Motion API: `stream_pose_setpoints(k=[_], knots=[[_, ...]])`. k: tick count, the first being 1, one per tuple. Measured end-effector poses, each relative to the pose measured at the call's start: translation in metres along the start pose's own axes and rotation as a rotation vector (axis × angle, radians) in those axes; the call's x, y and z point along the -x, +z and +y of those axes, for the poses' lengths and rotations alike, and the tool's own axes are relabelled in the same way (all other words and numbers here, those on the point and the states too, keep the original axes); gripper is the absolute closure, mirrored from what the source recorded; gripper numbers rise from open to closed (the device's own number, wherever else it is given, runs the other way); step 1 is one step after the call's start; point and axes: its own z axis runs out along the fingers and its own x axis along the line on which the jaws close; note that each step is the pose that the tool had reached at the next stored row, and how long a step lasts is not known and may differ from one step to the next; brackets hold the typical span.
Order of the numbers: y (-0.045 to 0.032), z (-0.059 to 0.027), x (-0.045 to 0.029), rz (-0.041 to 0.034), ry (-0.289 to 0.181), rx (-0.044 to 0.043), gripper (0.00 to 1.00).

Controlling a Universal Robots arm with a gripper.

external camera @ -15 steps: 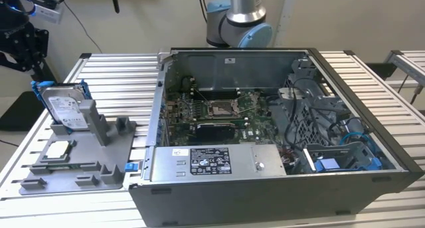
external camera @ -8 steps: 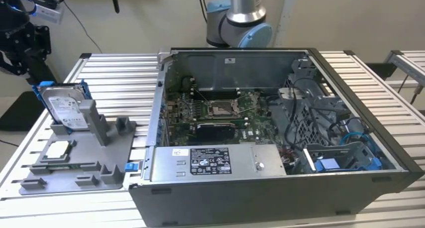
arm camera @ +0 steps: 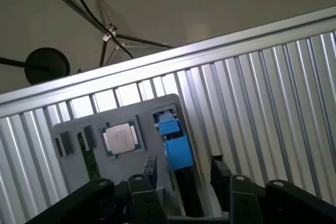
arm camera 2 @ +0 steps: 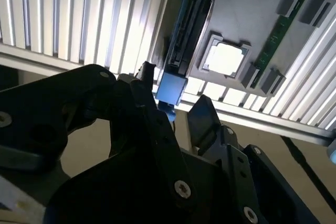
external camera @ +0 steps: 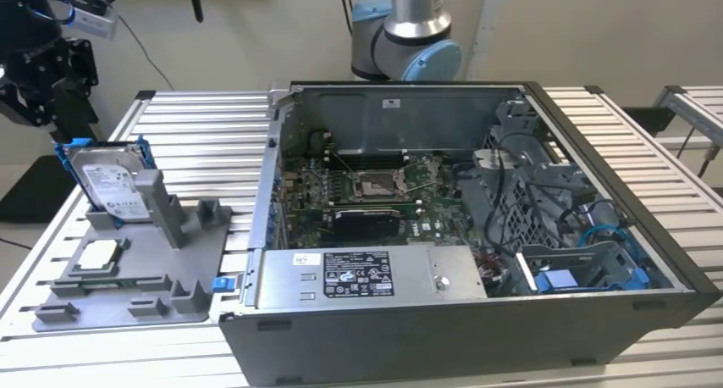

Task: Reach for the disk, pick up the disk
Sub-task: 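Pick up the disk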

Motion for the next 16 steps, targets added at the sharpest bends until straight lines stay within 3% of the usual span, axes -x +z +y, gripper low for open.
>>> stream_pose_setpoints(k=[6, 16], knots=[[0.0068, 0.0, -0.0012, 0.002, -0.059, 0.0024, 0.0], [0.022, -0.002, -0.0091, 0.0035, -0.081, 0.007, 0.0]])
